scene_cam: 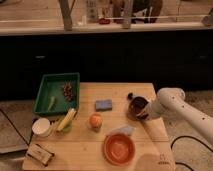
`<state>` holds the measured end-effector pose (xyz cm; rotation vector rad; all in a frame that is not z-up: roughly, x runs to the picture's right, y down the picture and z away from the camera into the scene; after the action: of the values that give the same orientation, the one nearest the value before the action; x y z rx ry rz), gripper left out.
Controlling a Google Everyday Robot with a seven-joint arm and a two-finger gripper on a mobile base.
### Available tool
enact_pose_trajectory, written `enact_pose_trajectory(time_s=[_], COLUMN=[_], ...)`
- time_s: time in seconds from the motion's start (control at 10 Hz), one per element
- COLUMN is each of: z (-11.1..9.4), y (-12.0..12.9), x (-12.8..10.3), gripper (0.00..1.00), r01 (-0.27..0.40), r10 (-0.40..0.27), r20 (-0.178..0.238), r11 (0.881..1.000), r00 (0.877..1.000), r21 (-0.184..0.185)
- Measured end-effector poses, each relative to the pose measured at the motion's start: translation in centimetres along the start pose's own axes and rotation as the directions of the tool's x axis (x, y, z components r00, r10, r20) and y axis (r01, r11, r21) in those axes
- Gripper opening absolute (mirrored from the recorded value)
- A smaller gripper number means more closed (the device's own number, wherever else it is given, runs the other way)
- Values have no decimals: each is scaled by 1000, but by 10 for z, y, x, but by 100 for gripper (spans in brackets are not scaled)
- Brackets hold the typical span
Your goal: Stack bowls on top of each other
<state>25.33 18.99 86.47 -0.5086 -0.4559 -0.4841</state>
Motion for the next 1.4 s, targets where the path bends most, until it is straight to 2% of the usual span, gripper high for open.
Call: enact_pose_trajectory(time_s=[1.4], z=[-3], y=[2], x=[0], gripper=[0], r01=[8], r10=[-8], r20=[-4], r11=[1000], r00=[1000], r21=[-4])
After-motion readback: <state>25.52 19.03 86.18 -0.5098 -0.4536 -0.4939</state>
